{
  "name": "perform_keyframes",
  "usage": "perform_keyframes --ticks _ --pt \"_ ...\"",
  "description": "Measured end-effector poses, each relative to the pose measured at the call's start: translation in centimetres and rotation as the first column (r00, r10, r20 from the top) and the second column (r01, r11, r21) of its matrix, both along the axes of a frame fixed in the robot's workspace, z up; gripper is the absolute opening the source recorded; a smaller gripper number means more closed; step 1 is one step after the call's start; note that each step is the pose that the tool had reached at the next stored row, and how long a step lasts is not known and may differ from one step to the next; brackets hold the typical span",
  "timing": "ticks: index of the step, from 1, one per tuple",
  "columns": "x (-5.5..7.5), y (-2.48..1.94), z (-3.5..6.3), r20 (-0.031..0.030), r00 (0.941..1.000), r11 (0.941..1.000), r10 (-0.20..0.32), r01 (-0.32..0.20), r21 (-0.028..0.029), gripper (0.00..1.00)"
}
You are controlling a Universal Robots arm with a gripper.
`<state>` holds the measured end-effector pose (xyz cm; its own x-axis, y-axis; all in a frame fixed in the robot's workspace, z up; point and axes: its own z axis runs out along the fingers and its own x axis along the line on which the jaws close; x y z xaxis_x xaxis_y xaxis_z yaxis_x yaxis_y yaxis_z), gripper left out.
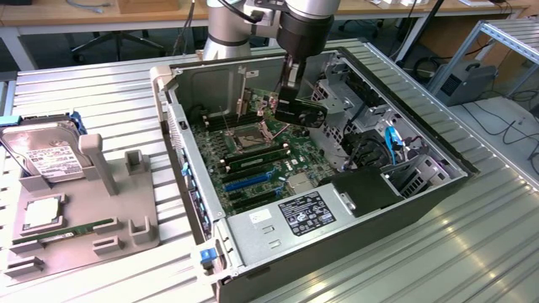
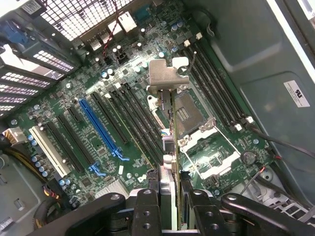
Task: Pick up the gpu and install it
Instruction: 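Insert the gpu into the slot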
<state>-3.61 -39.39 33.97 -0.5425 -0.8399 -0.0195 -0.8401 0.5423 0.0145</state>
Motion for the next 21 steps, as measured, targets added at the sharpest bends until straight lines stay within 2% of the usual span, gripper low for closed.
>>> perform_keyframes --ticks 21 --pt "0.00 0.00 0.00 0.0000 0.9993 0.9993 0.039 -0.039 0.0000 0.27"
